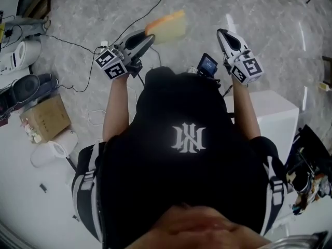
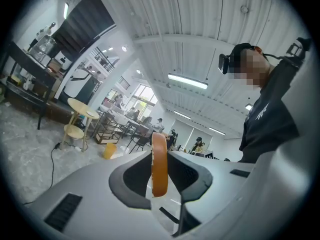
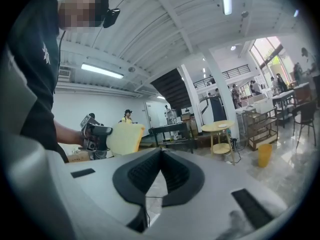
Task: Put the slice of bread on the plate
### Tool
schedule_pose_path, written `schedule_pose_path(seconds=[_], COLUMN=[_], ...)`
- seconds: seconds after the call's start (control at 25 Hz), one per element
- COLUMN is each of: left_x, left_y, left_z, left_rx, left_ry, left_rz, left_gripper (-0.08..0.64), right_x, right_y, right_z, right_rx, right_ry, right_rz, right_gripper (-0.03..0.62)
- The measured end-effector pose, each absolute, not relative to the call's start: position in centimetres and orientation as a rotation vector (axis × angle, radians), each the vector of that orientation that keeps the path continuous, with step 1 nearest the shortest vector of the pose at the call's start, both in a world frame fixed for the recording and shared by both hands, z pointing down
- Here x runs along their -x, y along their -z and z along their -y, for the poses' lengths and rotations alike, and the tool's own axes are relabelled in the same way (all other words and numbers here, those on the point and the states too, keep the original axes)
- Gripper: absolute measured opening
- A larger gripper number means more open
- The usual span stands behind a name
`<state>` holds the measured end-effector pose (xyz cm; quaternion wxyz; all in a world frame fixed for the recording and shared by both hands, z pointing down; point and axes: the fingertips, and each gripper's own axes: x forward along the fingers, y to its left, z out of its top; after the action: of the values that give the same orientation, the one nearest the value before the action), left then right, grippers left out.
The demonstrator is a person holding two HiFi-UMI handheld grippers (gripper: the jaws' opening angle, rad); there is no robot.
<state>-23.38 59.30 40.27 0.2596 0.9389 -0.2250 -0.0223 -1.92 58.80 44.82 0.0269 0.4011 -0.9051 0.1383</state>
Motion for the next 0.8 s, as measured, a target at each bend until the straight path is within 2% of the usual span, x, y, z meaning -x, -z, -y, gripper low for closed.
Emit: schedule_pose_path(seconds=[0.4, 0.8], left_x=[22.3, 22.7], left_y=[-42.5, -45.0], left_z=[-57.3, -42.1], left_rx=[-2.489, -2.499], left_ry=[0.06, 0.074], left_rz=[0.616, 0.553], left_gripper=[0.103, 0.103], right_x=[-0.3, 1.4], right_y=[-48.6, -47.9], right_z=[-56.6, -42.1], right_rx=[-1.27, -1.29], right_ry=[-0.539, -0.478], right_rz=[2.741, 2.695], right_gripper=[-0.002, -0.002])
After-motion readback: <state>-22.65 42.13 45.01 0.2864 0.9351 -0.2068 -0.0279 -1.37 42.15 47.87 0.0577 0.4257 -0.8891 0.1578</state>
